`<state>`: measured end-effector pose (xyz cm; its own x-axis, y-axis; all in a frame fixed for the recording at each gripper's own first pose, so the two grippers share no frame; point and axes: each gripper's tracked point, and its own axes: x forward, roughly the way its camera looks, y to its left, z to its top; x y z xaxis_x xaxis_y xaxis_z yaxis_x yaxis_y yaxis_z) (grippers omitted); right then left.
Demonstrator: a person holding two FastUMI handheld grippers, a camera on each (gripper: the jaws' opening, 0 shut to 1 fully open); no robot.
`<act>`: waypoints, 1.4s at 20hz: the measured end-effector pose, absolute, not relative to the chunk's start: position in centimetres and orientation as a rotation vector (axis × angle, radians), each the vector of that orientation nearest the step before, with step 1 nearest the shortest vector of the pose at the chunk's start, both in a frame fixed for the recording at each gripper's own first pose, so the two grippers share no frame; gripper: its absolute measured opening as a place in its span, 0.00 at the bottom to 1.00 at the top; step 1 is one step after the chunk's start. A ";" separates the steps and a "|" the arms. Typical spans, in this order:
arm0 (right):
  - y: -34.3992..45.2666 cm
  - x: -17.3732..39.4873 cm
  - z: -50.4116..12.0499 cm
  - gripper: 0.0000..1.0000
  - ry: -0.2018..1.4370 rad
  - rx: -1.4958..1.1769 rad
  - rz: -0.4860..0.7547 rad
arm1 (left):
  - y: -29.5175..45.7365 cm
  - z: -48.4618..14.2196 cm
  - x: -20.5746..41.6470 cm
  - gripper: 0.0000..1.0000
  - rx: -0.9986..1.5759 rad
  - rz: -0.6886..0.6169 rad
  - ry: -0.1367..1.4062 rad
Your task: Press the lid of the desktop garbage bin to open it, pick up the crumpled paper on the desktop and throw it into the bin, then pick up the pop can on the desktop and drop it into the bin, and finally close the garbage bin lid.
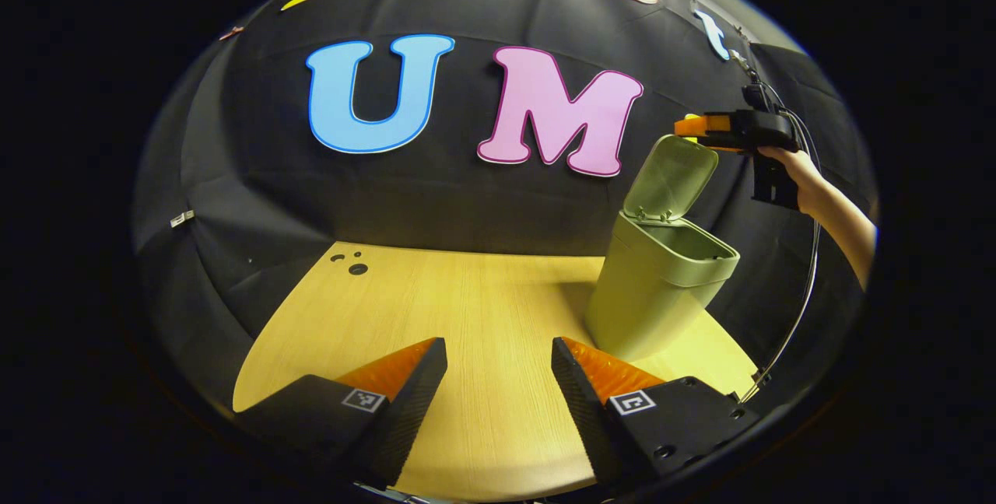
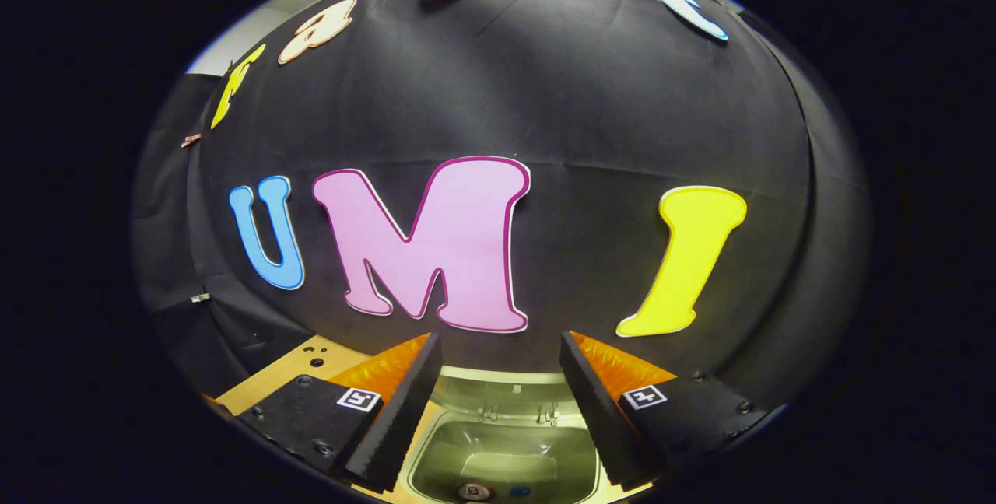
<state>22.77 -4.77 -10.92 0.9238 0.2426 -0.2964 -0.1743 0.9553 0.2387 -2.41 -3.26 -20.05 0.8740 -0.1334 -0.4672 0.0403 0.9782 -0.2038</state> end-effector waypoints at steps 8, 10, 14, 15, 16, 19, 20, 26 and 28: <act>-4.3 17.4 -14.5 0.96 0.417 0.148 0.233 | -4.7 -20.1 -1.3 0.89 -0.190 -0.138 0.496; -4.3 16.3 -16.0 0.97 0.450 0.135 0.235 | -5.2 -20.0 -1.1 0.89 -0.192 -0.157 0.493; -3.8 14.8 -18.3 0.97 0.510 0.154 0.237 | -6.6 -21.2 -1.3 0.90 -0.216 -0.221 0.568; -3.7 14.4 -18.9 0.97 0.526 0.156 0.239 | -6.6 -21.4 -1.3 0.90 -0.216 -0.219 0.578; -3.6 14.1 -19.4 0.97 0.542 0.156 0.241 | -6.7 -21.5 -1.3 0.90 -0.217 -0.218 0.583; -3.3 13.1 -21.1 0.98 0.598 0.149 0.252 | -6.6 -21.4 -1.3 0.90 -0.211 -0.213 0.581; -3.3 12.8 -21.5 0.98 0.609 0.151 0.253 | -6.6 -21.6 -1.3 0.90 -0.206 -0.213 0.582; -2.7 11.7 -23.6 0.97 0.686 0.149 0.263 | -6.5 -21.7 -1.4 0.90 -0.212 -0.211 0.589; -2.7 11.5 -24.1 0.97 0.696 0.147 0.265 | -6.4 -21.8 -1.5 0.90 -0.213 -0.211 0.593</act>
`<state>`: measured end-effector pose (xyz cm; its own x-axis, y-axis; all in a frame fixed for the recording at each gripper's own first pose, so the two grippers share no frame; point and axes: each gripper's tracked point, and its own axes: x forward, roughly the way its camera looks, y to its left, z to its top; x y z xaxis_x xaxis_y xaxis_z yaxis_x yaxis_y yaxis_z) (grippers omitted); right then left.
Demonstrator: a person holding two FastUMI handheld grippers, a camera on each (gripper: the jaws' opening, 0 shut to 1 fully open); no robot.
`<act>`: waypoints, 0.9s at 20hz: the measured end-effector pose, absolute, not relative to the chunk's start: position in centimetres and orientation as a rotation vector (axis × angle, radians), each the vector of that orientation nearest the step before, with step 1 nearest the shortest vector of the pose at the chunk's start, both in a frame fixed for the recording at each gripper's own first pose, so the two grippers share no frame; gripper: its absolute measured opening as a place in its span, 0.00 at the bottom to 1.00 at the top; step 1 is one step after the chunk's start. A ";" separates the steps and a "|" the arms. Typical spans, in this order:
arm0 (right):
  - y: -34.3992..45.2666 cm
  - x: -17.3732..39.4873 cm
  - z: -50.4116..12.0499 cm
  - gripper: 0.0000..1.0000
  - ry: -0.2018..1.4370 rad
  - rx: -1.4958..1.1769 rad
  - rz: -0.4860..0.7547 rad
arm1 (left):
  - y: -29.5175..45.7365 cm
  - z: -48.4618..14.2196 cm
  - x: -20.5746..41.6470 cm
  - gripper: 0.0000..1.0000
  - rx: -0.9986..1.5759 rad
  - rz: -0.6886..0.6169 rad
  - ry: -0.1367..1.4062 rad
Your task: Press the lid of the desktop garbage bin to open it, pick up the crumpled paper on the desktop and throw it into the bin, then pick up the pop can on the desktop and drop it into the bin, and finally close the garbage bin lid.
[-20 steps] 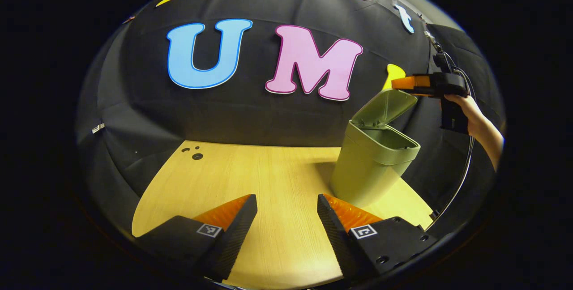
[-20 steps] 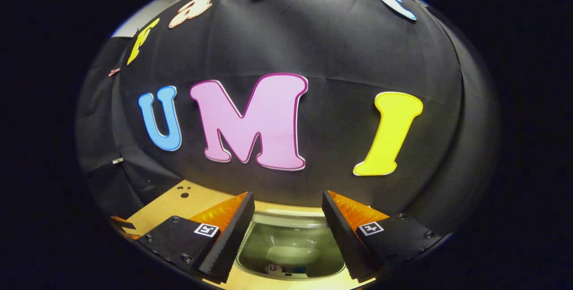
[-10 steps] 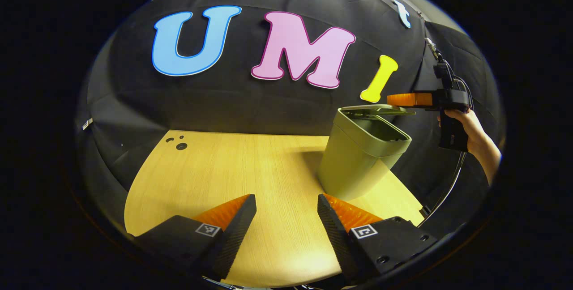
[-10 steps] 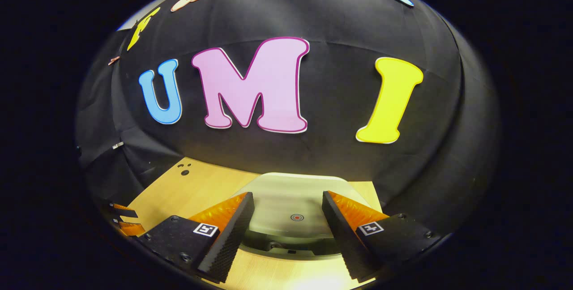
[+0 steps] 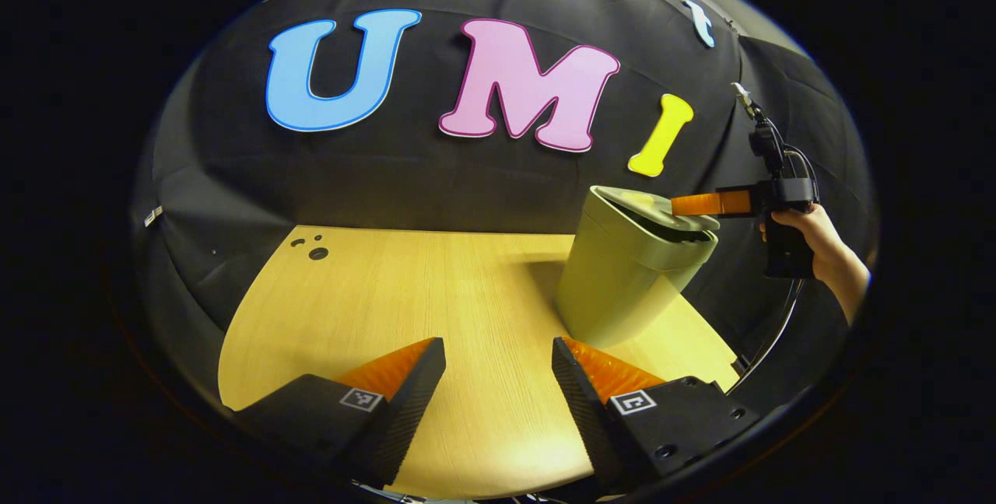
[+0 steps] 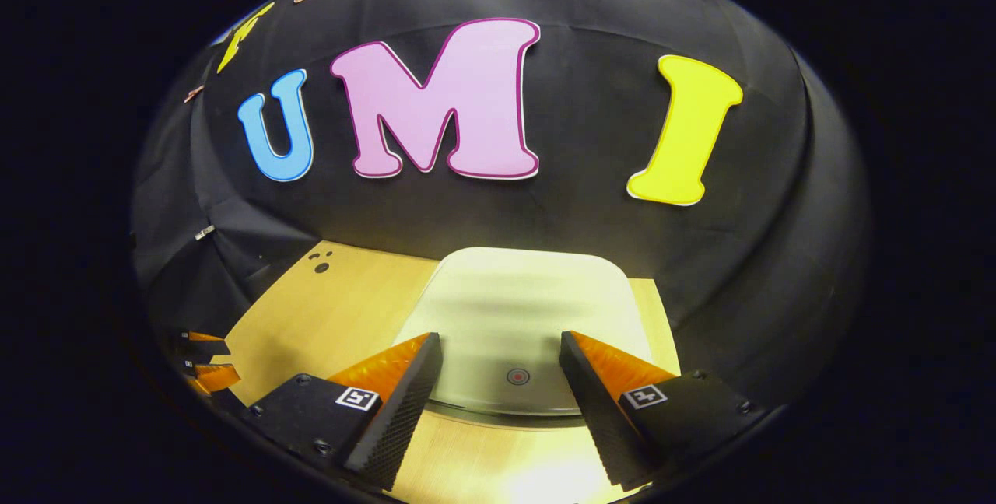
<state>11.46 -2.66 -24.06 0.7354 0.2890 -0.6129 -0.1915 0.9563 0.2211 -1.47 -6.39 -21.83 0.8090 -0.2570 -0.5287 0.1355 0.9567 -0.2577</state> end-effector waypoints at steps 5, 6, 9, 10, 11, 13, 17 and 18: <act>-2.5 10.6 -25.2 0.98 0.726 0.137 0.272 | -6.2 -22.2 -1.8 0.90 -0.219 -0.223 0.606; -2.4 10.6 -25.4 0.98 0.721 0.139 0.272 | -6.2 -22.2 -1.7 0.90 -0.218 -0.226 0.606; -2.4 10.5 -25.4 0.98 0.706 0.166 0.275 | -6.3 -22.2 -1.6 0.90 -0.218 -0.233 0.610; -2.3 10.5 -25.4 0.98 0.693 0.170 0.277 | -6.3 -22.3 -1.7 0.90 -0.218 -0.235 0.611; -2.4 10.3 -25.5 0.98 0.689 0.169 0.282 | -6.3 -22.2 -1.6 0.90 -0.218 -0.237 0.612; -2.3 10.2 -25.7 0.99 0.689 0.168 0.288 | -6.3 -22.3 -1.4 0.91 -0.217 -0.241 0.611; -2.3 10.1 -25.6 0.99 0.691 0.164 0.293 | -6.5 -22.3 -1.0 0.90 -0.221 -0.246 0.609; -2.1 10.3 -25.5 0.99 0.685 0.165 0.301 | -6.7 -22.3 -0.9 0.90 -0.221 -0.251 0.608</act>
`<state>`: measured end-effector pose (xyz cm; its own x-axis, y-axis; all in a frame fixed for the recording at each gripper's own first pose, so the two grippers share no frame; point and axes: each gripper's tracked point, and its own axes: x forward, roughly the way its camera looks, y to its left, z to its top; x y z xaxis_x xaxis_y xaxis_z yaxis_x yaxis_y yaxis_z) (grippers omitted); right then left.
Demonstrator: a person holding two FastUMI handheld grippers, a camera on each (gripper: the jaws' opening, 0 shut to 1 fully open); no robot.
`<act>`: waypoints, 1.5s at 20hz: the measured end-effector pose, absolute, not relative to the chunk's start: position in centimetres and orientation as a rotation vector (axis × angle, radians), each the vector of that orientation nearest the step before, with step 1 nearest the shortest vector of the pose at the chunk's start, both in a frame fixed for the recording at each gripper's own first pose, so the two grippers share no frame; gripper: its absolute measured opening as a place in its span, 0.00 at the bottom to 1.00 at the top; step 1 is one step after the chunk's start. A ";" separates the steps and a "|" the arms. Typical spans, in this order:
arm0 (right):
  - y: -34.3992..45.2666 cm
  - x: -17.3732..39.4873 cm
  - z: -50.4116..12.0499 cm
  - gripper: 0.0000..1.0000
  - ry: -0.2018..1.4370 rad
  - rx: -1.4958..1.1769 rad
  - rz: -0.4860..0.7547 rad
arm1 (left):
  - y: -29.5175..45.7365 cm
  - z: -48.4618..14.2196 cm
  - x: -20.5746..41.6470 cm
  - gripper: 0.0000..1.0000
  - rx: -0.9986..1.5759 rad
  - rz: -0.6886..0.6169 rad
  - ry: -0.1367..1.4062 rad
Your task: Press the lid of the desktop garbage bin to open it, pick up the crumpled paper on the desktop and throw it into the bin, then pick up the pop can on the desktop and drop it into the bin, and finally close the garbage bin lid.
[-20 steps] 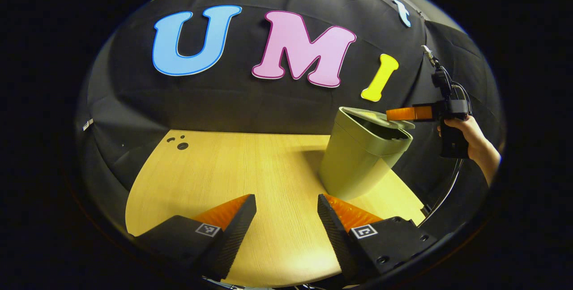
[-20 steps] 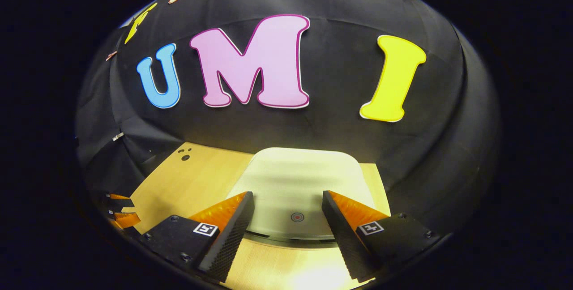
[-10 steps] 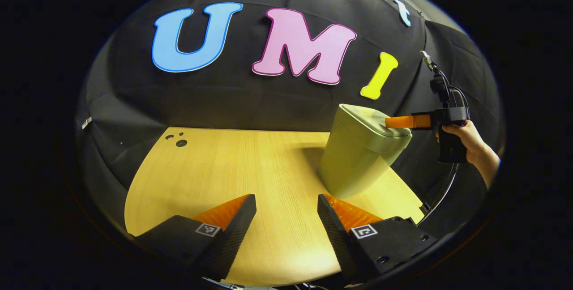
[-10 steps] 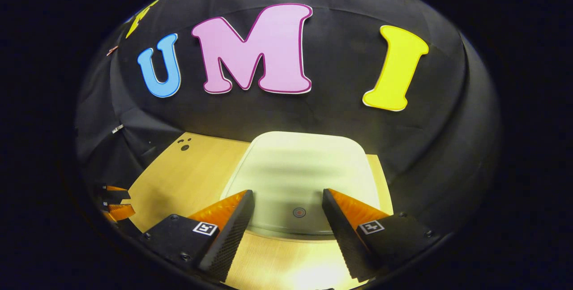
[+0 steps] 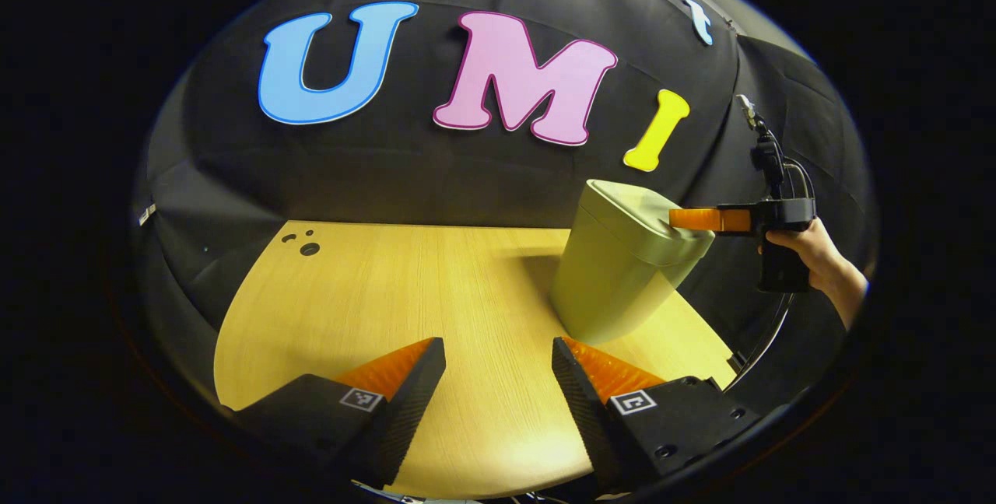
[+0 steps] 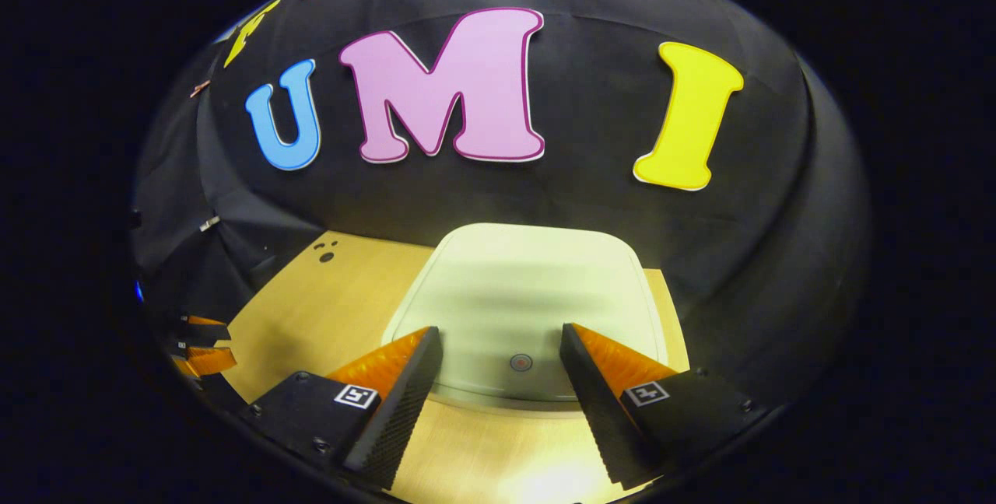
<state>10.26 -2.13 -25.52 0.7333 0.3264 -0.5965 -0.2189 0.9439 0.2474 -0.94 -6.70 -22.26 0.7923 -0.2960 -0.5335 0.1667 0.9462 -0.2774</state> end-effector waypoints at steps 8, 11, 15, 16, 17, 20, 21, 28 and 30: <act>-0.9 9.4 -21.8 0.97 0.576 0.181 0.320 | -7.2 -21.9 -0.5 0.91 -0.209 -0.275 0.598; 0.4 8.1 -20.8 0.97 0.567 0.200 0.352 | -7.3 -21.8 -0.3 0.91 -0.203 -0.284 0.593; 2.4 5.8 -19.7 0.97 0.559 0.220 0.400 | -7.6 -21.5 -0.2 0.91 -0.201 -0.292 0.586; 2.9 5.3 -19.3 0.98 0.550 0.221 0.413 | -7.7 -21.5 -0.1 0.90 -0.202 -0.295 0.586; 3.4 4.6 -19.9 0.97 0.551 0.223 0.427 | -7.7 -21.5 -0.1 0.90 -0.203 -0.297 0.585; 4.6 3.3 -19.9 0.97 0.554 0.237 0.452 | -7.9 -21.4 -0.1 0.90 -0.199 -0.301 0.585; 5.0 2.8 -19.9 0.97 0.550 0.244 0.455 | -7.9 -21.4 -0.2 0.91 -0.197 -0.302 0.585; 7.6 0.0 -20.7 1.00 0.571 0.269 0.487 | -7.8 -20.9 -0.5 0.90 -0.198 -0.308 0.579; 8.4 -0.8 -20.9 0.99 0.576 0.283 0.488 | -7.8 -20.8 -0.5 0.90 -0.200 -0.308 0.576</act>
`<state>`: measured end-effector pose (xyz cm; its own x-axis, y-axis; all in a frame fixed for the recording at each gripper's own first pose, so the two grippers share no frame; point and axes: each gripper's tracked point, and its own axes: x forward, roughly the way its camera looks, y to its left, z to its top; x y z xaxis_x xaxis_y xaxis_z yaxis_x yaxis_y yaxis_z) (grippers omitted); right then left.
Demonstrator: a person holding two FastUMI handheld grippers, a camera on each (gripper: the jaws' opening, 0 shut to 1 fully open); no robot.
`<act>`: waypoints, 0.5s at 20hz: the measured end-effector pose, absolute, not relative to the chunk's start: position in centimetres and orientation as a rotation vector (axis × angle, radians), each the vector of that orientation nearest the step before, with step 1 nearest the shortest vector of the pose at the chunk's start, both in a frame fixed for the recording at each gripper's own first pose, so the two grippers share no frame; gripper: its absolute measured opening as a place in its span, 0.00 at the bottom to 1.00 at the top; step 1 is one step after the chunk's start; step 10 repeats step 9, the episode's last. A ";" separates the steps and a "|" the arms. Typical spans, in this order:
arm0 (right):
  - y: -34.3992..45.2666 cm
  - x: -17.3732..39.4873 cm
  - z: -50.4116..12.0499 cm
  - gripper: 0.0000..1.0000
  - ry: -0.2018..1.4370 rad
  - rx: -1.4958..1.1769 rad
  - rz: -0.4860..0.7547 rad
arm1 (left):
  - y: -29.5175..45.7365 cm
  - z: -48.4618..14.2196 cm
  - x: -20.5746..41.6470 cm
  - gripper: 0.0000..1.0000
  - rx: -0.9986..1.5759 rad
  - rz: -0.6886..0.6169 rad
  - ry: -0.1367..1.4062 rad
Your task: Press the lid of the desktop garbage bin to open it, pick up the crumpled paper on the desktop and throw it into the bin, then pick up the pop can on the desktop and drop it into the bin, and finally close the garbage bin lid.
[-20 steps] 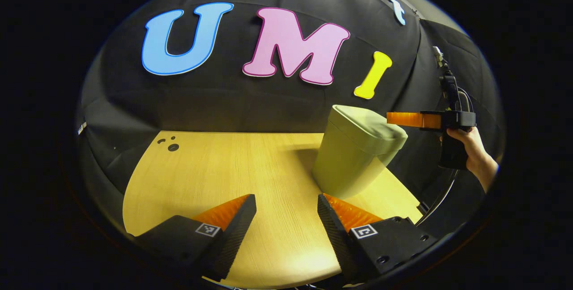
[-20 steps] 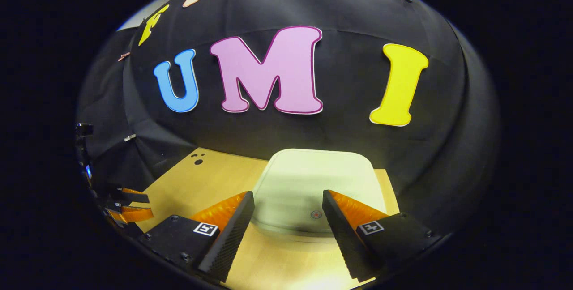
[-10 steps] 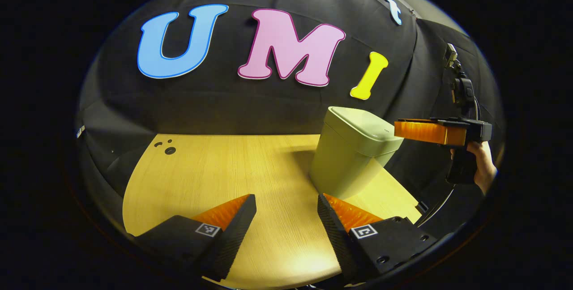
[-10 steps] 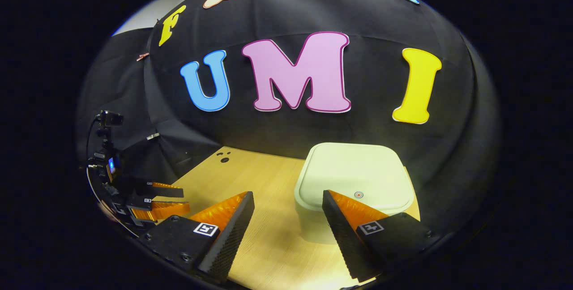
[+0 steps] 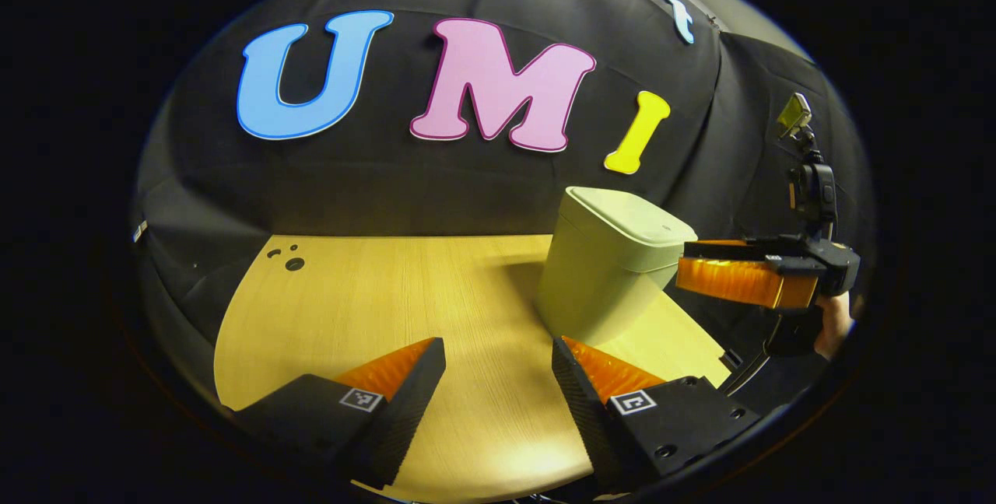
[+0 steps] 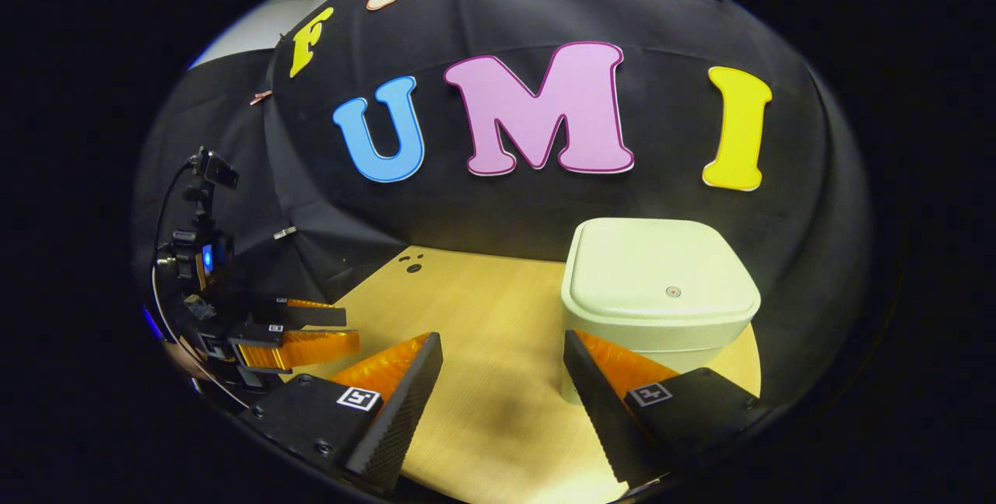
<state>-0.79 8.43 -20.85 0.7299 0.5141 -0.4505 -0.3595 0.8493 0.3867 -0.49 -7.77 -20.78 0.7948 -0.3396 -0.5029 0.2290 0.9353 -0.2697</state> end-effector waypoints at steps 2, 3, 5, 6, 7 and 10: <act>9.3 -1.2 -21.3 0.99 0.586 0.294 0.487 | -7.7 -20.5 -0.6 0.90 -0.206 -0.311 0.567; 9.6 -1.7 -21.5 0.99 0.593 0.296 0.487 | -7.7 -20.3 -0.6 0.90 -0.208 -0.312 0.565; 10.2 -2.3 -21.9 1.00 0.605 0.299 0.485 | -7.7 -20.3 -0.7 0.90 -0.206 -0.322 0.561; 10.6 -2.5 -22.0 1.00 0.611 0.302 0.487 | -7.5 -20.3 -0.8 0.91 -0.203 -0.326 0.559; 11.0 -2.8 -22.3 0.99 0.616 0.300 0.487 | -7.4 -20.1 -0.8 0.90 -0.202 -0.330 0.557; 11.4 -3.1 -22.4 1.00 0.622 0.292 0.484 | -7.2 -20.1 -0.9 0.90 -0.200 -0.337 0.557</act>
